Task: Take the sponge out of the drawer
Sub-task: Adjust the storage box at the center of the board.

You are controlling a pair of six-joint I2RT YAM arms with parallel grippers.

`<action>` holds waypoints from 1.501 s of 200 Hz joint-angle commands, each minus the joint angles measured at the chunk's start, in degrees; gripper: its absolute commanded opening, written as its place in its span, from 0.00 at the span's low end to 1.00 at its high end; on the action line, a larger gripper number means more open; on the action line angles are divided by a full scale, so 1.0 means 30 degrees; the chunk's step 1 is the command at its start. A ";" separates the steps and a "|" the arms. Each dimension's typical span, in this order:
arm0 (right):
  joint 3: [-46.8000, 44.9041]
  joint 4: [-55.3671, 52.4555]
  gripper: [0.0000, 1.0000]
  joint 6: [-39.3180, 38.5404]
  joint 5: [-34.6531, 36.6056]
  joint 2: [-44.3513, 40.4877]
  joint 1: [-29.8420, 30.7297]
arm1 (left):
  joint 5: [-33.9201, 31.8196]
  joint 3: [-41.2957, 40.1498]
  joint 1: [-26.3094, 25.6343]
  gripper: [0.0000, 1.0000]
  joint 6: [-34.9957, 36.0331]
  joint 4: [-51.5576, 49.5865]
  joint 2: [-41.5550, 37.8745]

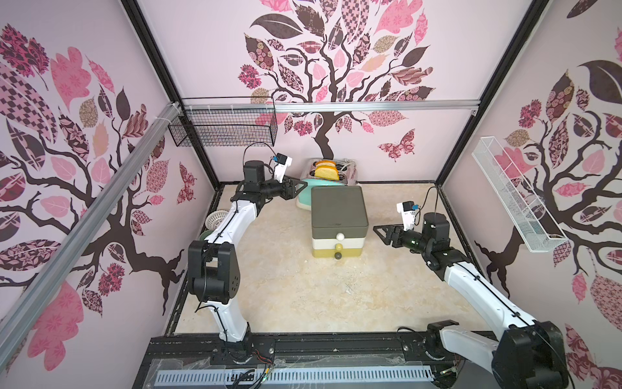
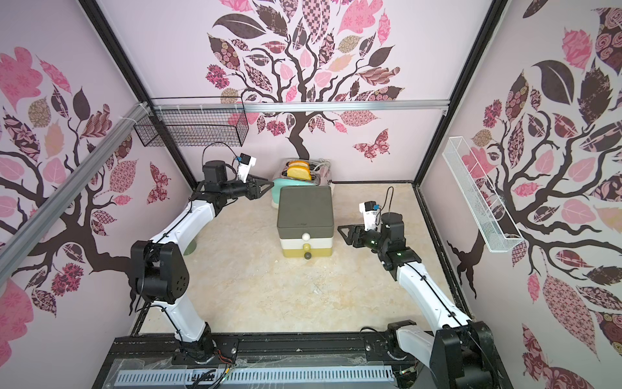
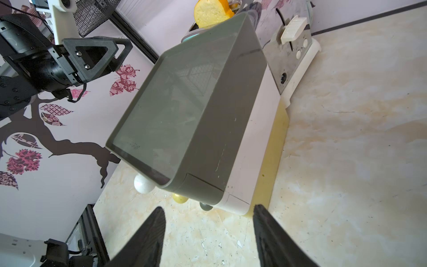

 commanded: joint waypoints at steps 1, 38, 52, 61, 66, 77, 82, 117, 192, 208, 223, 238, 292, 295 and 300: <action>0.1211 0.0646 0.63 0.0615 -0.0757 0.0461 0.0040 | 0.0848 0.1246 -0.0232 0.51 0.0189 -0.0599 0.0854; 0.1986 0.1094 0.62 0.0804 -0.0953 0.1551 0.0057 | -0.0188 0.2477 -0.1228 0.50 0.1716 -0.2592 0.2136; 0.2330 0.1151 0.62 0.0886 -0.1154 0.1951 0.0075 | -0.1413 0.2698 -0.1716 0.50 0.2833 -0.3779 0.2470; 0.2564 0.1159 0.62 0.0893 -0.1299 0.2237 0.0099 | -0.2305 0.2873 -0.1966 0.50 0.3602 -0.4617 0.2658; 0.2678 0.1137 0.62 0.0893 -0.1358 0.2381 0.0143 | -0.2777 0.2895 -0.2109 0.50 0.4069 -0.5018 0.2748; 0.2900 0.1067 0.61 0.0843 -0.1450 0.2646 0.0242 | -0.3656 0.2801 -0.2226 0.50 0.4475 -0.5274 0.2813; 0.2978 0.1038 0.61 0.0828 -0.1465 0.2747 0.0296 | -0.3807 0.2719 -0.2263 0.50 0.4569 -0.5286 0.2798; 0.3462 0.0780 0.61 0.0581 -0.1509 0.3448 0.0914 | -0.4602 0.2480 -0.2291 0.49 0.5074 -0.5446 0.2663; 0.4533 0.0463 0.60 0.0276 -0.1145 0.5160 0.1968 | -0.8229 0.0957 -0.2312 0.47 0.6399 -0.3867 0.1092; 0.4533 0.0508 0.59 0.0286 -0.1176 0.5310 0.2004 | -0.8412 0.1267 -0.2305 0.48 0.6651 -0.3978 0.1232; 0.4492 0.0507 0.59 0.0250 -0.1147 0.5403 0.2005 | -0.8351 0.1554 -0.2302 0.49 0.6723 -0.3998 0.1480; 0.4462 0.0506 0.59 0.0220 -0.1143 0.5520 0.2001 | -0.8167 0.1899 -0.2291 0.49 0.6829 -0.4155 0.1961; 0.4805 0.0371 0.59 -0.0071 -0.1344 0.6259 0.2034 | -0.6424 0.2095 -0.2308 0.46 0.7024 -0.4576 0.2494; 0.4868 0.0362 0.59 -0.0099 -0.1373 0.6321 0.2034 | -0.6335 0.2071 -0.2292 0.46 0.7038 -0.4639 0.2501; 0.4915 0.0338 0.59 -0.0171 -0.1405 0.6420 0.2034 | -0.6083 0.2085 -0.2291 0.46 0.7116 -0.4777 0.2456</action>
